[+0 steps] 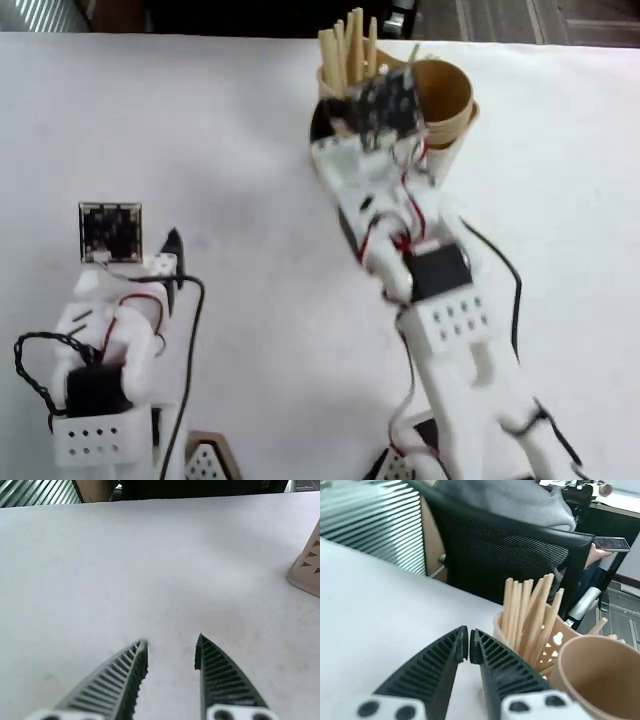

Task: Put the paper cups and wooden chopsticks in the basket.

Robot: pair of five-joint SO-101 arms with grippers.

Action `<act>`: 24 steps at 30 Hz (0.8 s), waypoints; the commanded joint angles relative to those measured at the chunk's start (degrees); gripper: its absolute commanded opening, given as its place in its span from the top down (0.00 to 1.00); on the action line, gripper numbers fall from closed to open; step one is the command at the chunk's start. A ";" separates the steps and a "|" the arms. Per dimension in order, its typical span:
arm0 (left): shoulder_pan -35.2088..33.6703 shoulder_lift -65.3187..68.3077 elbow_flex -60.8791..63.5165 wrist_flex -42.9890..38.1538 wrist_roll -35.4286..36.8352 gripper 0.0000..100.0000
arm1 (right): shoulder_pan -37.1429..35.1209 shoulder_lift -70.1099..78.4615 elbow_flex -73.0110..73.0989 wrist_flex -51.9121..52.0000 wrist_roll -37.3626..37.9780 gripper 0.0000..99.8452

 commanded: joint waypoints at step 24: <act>3.03 -21.41 4.92 10.29 -4.22 0.94 | 6.46 -56.40 56.97 3.91 2.37 0.98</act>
